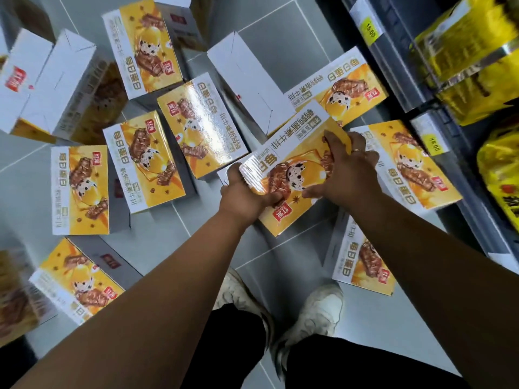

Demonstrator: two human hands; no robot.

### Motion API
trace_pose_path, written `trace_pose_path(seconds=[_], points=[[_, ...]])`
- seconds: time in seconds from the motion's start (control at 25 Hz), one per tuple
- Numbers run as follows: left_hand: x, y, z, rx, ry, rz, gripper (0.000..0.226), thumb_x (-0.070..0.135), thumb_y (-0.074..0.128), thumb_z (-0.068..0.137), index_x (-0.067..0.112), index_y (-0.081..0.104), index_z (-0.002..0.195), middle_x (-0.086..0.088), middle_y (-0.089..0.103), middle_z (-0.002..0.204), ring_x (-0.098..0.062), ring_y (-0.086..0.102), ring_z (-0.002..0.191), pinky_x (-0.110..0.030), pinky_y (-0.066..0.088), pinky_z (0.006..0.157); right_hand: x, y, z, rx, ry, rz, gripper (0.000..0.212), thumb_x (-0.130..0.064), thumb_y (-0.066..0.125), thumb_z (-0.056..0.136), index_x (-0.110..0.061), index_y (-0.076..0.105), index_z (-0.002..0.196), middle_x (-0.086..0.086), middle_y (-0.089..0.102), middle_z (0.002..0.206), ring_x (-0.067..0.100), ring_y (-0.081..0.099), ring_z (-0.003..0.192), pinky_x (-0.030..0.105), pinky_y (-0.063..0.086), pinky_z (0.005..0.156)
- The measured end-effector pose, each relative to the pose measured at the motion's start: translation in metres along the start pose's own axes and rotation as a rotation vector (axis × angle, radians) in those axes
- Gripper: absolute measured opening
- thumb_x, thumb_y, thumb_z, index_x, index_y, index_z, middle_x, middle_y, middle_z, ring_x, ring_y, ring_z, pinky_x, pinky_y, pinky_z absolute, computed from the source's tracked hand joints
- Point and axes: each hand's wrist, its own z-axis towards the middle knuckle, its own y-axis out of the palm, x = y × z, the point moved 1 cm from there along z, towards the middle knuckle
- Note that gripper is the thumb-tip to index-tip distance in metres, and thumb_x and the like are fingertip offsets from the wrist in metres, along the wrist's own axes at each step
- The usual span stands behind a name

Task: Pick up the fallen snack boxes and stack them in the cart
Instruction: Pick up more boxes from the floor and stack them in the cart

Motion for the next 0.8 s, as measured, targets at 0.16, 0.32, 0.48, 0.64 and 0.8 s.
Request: trace_pose_path(seconds=[0.16, 0.32, 0.48, 0.64, 0.8], points=[[0.028, -0.032, -0.047, 0.008, 0.047, -0.003, 0.113, 0.064, 0.082, 0.031, 0.041, 0.027, 0.127, 0.002, 0.059, 0.122, -0.025, 0.058, 0.114, -0.047, 0.053, 0.092, -0.021, -0.046, -0.041, 0.025, 0.011, 0.023, 0.126, -0.065, 0.084, 0.05, -0.039, 0.013, 0.151, 0.01, 0.007, 0.156, 0.043, 0.02, 0.134, 0.049, 0.034, 0.106], [0.085, -0.077, -0.12, 0.027, 0.096, -0.014, 0.111, 0.062, 0.084, 0.031, 0.047, 0.026, 0.124, -0.001, 0.055, 0.126, -0.024, 0.06, 0.11, -0.045, 0.053, 0.094, -0.049, -0.123, -0.098, 0.055, 0.046, 0.094, 0.123, -0.06, 0.085, 0.053, -0.04, 0.013, 0.151, 0.009, 0.004, 0.157, 0.041, 0.017, 0.135, 0.045, 0.033, 0.104], [0.154, -0.129, -0.22, 0.035, 0.202, -0.011, 0.097, 0.034, 0.091, 0.061, 0.035, 0.029, 0.136, 0.015, 0.059, 0.106, -0.016, 0.062, 0.102, -0.037, 0.055, 0.089, -0.078, -0.229, -0.169, 0.129, 0.053, 0.207, 0.118, -0.057, 0.087, 0.054, -0.044, 0.018, 0.149, 0.005, 0.004, 0.157, 0.039, 0.015, 0.136, 0.043, 0.036, 0.101], [0.206, -0.164, -0.32, 0.118, 0.273, 0.039, 0.096, 0.057, 0.081, 0.046, 0.047, 0.03, 0.127, 0.006, 0.06, 0.118, -0.022, 0.06, 0.109, -0.048, 0.057, 0.082, -0.099, -0.325, -0.244, 0.222, 0.05, 0.241, 0.112, -0.059, 0.085, 0.055, -0.049, 0.022, 0.147, 0.005, 0.006, 0.156, 0.038, 0.02, 0.129, 0.038, 0.031, 0.103], [0.268, -0.182, -0.404, 0.08, 0.41, 0.131, 0.087, 0.051, 0.078, 0.054, 0.045, 0.028, 0.125, -0.004, 0.057, 0.119, -0.026, 0.055, 0.114, -0.041, 0.053, 0.091, -0.1, -0.412, -0.32, 0.32, 0.144, 0.266, 0.11, -0.062, 0.084, 0.055, -0.051, 0.021, 0.145, 0.005, 0.006, 0.155, 0.04, 0.02, 0.128, 0.042, 0.029, 0.107]])
